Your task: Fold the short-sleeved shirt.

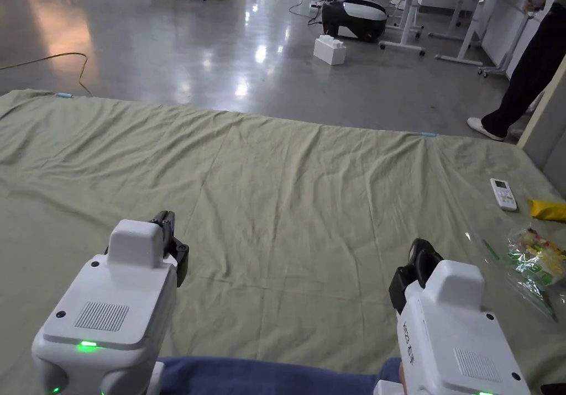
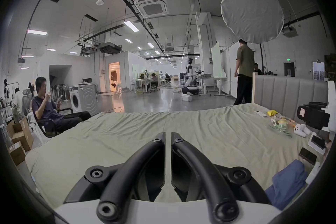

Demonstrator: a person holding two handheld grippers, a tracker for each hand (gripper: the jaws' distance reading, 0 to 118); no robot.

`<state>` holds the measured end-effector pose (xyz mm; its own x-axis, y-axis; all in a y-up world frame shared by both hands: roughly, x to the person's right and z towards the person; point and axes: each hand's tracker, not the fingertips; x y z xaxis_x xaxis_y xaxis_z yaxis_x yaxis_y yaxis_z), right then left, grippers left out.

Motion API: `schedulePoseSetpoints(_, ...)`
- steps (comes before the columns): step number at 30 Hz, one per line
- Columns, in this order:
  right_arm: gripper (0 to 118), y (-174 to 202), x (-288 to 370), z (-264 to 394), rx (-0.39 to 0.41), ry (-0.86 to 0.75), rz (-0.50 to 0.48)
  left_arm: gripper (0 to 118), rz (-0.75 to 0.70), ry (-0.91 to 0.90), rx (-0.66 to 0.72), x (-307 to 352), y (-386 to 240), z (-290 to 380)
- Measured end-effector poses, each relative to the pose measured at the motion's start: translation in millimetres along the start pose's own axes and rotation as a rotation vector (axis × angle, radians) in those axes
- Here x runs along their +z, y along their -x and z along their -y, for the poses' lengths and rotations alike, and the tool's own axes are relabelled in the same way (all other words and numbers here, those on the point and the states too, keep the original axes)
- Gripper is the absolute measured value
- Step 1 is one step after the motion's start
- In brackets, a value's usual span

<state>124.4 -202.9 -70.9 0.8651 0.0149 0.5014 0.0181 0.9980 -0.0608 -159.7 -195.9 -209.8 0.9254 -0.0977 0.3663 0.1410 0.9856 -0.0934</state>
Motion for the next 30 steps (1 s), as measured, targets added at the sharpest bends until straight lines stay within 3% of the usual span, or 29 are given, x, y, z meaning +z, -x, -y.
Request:
schedulePoseSetpoints(7,2,0.9,-4.2,-0.3,0.027,0.018,-0.016,2,-0.022,0.035,-0.003,3.6,21.3,7.3)
schedulePoseSetpoints(15,2,-4.3,-7.2,0.8,0.097,0.042,-0.045,2,0.005,0.331,0.099,-7.7,96.2,34.3)
schedulePoseSetpoints(26,2,-11.0,-11.4,15.9,0.076,0.144,-0.051,4,0.308,0.819,0.349,-31.5,177.8,114.4)
schedulePoseSetpoints(28,2,-12.1,-9.7,19.9,0.083,0.157,-0.053,26,0.333,0.861,0.399,-34.0,182.6,126.7)
schedulePoseSetpoints(29,2,-12.2,-9.4,21.3,0.087,0.164,-0.052,55,0.375,0.87,0.444,-36.1,186.1,132.8)
schedulePoseSetpoints(30,2,-12.4,-9.4,22.1,0.087,0.17,-0.05,75,0.392,0.876,0.475,-38.0,189.9,138.1)
